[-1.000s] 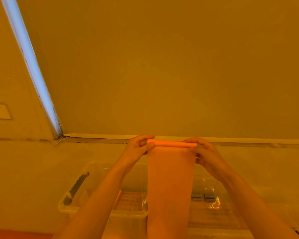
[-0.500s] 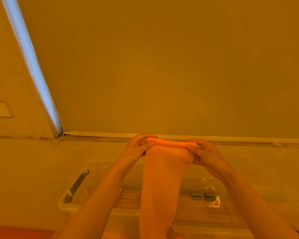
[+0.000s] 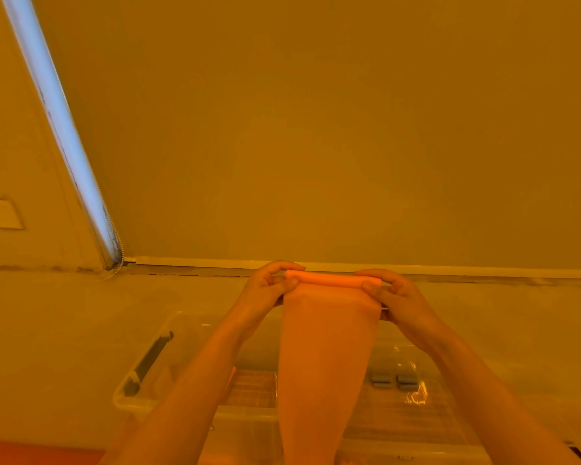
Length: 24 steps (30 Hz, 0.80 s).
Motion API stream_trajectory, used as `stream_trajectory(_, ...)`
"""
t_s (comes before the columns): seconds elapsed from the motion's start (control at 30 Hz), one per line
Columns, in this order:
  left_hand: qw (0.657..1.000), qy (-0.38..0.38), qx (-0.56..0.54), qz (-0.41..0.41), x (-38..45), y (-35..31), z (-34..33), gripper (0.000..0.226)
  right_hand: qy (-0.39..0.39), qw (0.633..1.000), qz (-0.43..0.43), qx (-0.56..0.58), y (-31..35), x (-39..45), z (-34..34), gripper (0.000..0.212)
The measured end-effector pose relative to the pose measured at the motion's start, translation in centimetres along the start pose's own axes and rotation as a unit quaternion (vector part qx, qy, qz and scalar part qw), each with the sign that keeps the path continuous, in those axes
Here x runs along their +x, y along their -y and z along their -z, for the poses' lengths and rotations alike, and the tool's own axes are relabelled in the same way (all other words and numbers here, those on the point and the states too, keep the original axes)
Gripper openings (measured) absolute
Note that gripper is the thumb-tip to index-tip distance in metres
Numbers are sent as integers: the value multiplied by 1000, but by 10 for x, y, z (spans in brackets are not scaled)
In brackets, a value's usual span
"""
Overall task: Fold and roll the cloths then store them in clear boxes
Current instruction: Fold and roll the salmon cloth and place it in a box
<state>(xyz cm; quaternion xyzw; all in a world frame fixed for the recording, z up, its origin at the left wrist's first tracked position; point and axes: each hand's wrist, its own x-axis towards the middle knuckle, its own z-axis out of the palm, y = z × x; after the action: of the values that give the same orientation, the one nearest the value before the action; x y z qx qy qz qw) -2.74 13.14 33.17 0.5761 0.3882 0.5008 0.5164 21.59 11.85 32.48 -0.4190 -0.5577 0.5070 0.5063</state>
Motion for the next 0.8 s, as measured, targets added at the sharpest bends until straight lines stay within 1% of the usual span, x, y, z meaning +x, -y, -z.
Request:
stream_trajectory(0.07,1000,-5,0,-2,1,0,-1,21,-3,1000,-1,2,0,0,1,19)
stream_trajectory(0.17,1000,-13,16,-4,1,-1,-2,9,-18,1000,-3,9,0,1,1,17)
stream_trajectory(0.2,999,-15,28,-4,0,-1,-1,8,-22,1000,-3,10,0,1,0,17)
stream_trajectory(0.27,999,-14,40,-3,0,1,0,10,-27,1000,-7,9,-1,1,0,16)
stream_trajectory(0.4,999,-13,41,13,2,3,2,25,-25,999,-32,9,-4,3,1,23)
stream_trajectory(0.47,999,-12,42,19,3,5,3,23,-20,999,-44,12,-5,4,1,23)
stream_trajectory(0.57,999,-13,45,22,2,6,5,17,-8,999,-46,21,-5,4,0,18)
stream_trajectory(0.63,998,-7,55,16,1,3,5,13,-6,999,-42,24,-5,4,0,19)
stream_trajectory(0.8,998,0,56,9,-2,0,3,14,9,1000,-24,13,-3,4,-2,15)
